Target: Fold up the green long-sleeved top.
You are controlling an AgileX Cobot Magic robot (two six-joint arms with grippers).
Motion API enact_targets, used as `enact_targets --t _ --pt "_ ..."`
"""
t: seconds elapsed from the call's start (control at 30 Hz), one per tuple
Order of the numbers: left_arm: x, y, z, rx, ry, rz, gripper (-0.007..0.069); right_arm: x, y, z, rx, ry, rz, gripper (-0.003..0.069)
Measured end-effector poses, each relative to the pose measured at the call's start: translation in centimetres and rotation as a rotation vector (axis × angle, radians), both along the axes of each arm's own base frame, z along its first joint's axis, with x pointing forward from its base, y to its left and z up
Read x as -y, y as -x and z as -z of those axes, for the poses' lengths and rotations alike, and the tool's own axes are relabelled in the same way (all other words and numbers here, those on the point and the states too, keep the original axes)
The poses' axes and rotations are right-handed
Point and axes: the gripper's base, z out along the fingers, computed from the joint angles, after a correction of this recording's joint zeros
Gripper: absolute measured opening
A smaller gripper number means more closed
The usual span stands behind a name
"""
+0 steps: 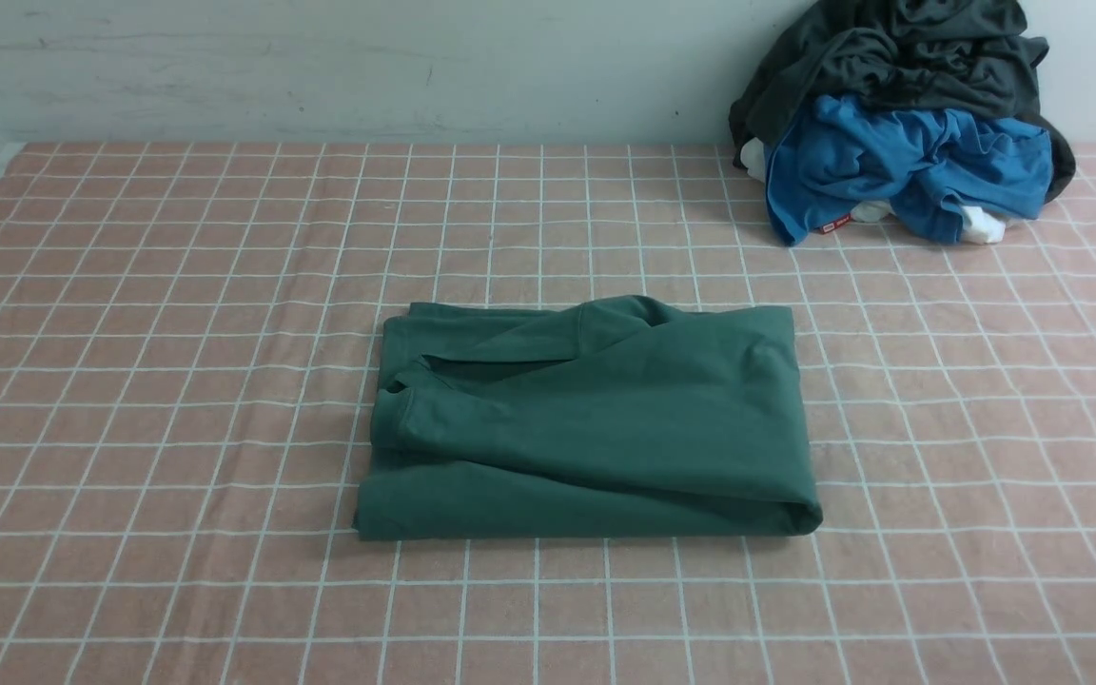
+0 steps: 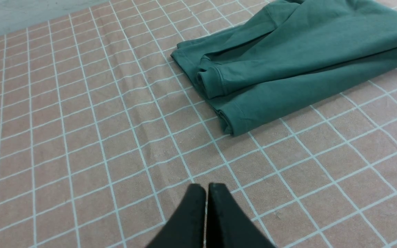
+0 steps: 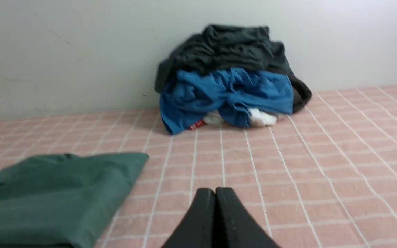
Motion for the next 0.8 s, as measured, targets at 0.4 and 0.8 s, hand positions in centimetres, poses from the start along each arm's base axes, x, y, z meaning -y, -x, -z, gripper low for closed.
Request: enact_targets --t 0.4,0.8 --pt "0.0 0.0 0.0 0.0 0.0 0.0 -0.0007 0.2 0.1 1.6 -0.105 -0.061 0.026 -0.0014" --pt "0.0 0.0 0.0 0.0 0.0 0.0 -0.0007 0.2 0.1 1.6 -0.11 0.025 0.016 -0.0014"
